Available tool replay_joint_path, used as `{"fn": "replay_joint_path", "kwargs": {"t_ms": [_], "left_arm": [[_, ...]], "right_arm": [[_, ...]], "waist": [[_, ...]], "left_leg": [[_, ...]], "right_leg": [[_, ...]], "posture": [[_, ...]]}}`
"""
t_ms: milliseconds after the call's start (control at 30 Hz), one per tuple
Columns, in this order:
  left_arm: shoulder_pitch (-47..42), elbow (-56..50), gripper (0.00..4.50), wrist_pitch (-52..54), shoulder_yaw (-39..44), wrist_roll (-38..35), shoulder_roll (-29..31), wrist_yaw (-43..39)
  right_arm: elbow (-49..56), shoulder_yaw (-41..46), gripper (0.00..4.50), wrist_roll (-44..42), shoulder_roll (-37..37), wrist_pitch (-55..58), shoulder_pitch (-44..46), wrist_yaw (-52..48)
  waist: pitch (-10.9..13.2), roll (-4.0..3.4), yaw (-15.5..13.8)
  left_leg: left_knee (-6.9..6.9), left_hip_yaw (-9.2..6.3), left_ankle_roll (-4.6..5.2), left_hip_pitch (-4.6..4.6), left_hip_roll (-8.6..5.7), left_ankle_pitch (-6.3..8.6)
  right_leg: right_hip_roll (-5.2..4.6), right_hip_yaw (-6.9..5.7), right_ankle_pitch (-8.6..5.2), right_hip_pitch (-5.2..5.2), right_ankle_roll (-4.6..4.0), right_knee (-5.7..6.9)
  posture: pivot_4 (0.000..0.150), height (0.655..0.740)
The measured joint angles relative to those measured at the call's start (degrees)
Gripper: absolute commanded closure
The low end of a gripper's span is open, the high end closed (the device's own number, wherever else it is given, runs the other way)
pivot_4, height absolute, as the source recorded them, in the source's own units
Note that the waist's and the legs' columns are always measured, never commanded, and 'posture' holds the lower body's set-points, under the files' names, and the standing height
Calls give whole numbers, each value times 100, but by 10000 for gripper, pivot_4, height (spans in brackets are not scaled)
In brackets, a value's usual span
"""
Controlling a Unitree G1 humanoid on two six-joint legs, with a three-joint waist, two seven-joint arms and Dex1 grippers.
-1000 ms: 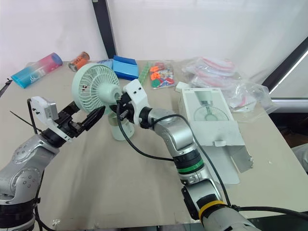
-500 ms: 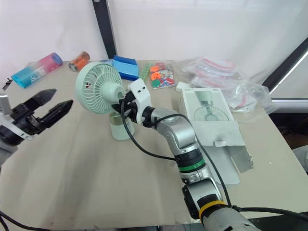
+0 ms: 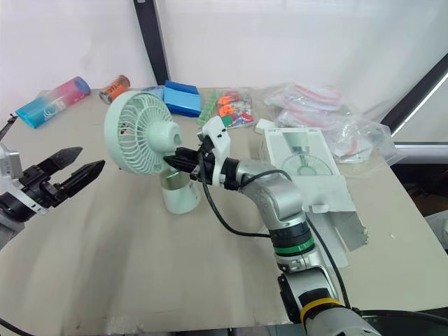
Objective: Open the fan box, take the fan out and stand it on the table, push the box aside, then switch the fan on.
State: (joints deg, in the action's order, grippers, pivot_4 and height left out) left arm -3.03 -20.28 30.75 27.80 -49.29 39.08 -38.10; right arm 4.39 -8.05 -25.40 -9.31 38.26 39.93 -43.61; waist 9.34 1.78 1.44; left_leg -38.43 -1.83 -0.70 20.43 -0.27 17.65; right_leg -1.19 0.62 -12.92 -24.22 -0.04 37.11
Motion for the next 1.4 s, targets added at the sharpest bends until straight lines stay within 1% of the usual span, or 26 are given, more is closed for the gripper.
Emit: {"fn": "replay_joint_path", "kwargs": {"t_ms": [100, 167, 200, 233, 367, 400, 500, 667, 767, 833, 867, 1000, 1067, 1167, 1300, 1400], "left_arm": [[13, -1, 0, -55, -110, 98, -10, -55], [110, -4, 5062, -70, -213, 179, -9, -146], [160, -4, 6695, -70, -283, 212, -9, -216], [192, -4, 9643, -73, -323, 225, -7, -281], [342, 35, 24976, -169, -684, 500, 2, -658], [337, 51, 27682, -172, -724, 541, 2, -716], [330, 74, 27682, -172, -861, 633, 2, -846], [239, 75, 27682, -41, -1319, 639, 4, -1150], [148, 75, 34990, -17, -1463, 616, 5, -1284], [71, 78, 42449, 7, -1598, 631, 9, -1422], [41, 80, 44753, 14, -1704, 655, 10, -1507], [-9, 118, 44753, 39, -1984, 740, 45, -1746], [-34, 122, 44753, 41, -2299, 878, 166, -1993], [-52, 173, 44753, 33, -2489, 1034, 240, -2149], [-88, 270, 44753, -64, -2525, 1232, 271, -2250], [-95, 401, 44753, -132, -2536, 1436, 278, -2249]], "right_arm": [[90, 0, 41306, -40, -40, -16, -48, -17], [130, -2, 41306, -90, -66, -16, -126, -41], [137, -4, 41306, -122, -95, -13, -151, -65], [176, -3, 41306, -144, -120, -13, -175, -96], [755, -45, 41306, -367, -461, -96, -523, -554], [848, -98, 41306, -366, -555, -145, -618, -651], [971, -299, 41306, -360, -827, -234, -926, -913], [1194, -298, 41306, -580, -1068, -317, -1408, -1325], [1205, -288, 41306, -684, -1059, -321, -1438, -1380], [1190, -248, 41306, -765, -1033, -329, -1438, -1375], [1171, -235, 41306, -804, -1024, -355, -1438, -1379], [1096, -157, 41306, -811, -1061, -486, -1508, -1406], [1086, -80, 41306, -764, -1110, -820, -1694, -1477], [979, -80, 41306, -570, -1154, -1171, -1821, -1521], [749, -37, 41306, -300, -931, -1730, -1891, -1279], [668, -103, 41306, -189, -953, -2061, -1995, -1423]], "waist": [[0, 0, -1], [0, 0, -2], [0, 0, -4], [0, 0, -5], [0, 0, -9], [0, 0, -9], [0, 1, -9], [0, 1, -2], [0, 1, -2], [0, 1, -8], [0, 1, -8], [0, 1, -10], [0, 1, -12], [0, 0, -8], [1, -1, -6], [0, 0, -13]], "left_leg": [[0, 0, 0, 0, -1, 0], [1, 0, 0, 1, -1, 0], [0, 0, 0, 2, 0, 0], [0, 0, 0, 2, 0, 0], [0, -2, 0, 1, -1, 0], [0, -1, 0, 1, -1, 0], [-1, 1, 1, 1, -1, 0], [-1, 0, 1, 1, 0, 0], [-1, 2, 0, -2, 1, -1], [-2, 1, 0, -2, 1, -1], [-2, 1, 0, -2, 0, -1], [-1, -2, 1, -1, 0, -1], [-1, -2, 1, -1, -1, -1], [-2, 2, 1, -4, 0, -1], [-2, 4, 0, -6, 4, -2], [-2, 2, 1, -5, 2, -1]], "right_leg": [[-1, 0, 0, 0, 0, 0], [-1, 1, 0, -1, 0, -1], [-1, 1, 0, -1, 0, -2], [-1, 0, 0, -1, 0, -2], [-1, -1, 0, 0, 0, -2], [-1, -1, 0, 1, 0, -2], [-1, 0, -1, 1, 0, -2], [0, -1, -1, 1, 1, -2], [3, 1, -1, 2, 1, -1], [3, 1, -1, 4, 1, -1], [3, 1, -1, 4, 2, -1], [3, 1, -2, 4, 3, -1], [3, 2, -2, 6, 3, -1], [6, 5, -2, 6, 3, -1], [13, 12, -2, 5, 3, 1], [11, 12, -3, 7, 4, 0]], "posture": [[1500, 7400], [1500, 7400], [1500, 7400], [1500, 7400], [1500, 7400], [1500, 7400], [1500, 7400], [1500, 7400], [1500, 7400], [1500, 7400], [1500, 7400], [1500, 7400], [1500, 7400], [1500, 7400], [1500, 7400], [1500, 7400]]}}
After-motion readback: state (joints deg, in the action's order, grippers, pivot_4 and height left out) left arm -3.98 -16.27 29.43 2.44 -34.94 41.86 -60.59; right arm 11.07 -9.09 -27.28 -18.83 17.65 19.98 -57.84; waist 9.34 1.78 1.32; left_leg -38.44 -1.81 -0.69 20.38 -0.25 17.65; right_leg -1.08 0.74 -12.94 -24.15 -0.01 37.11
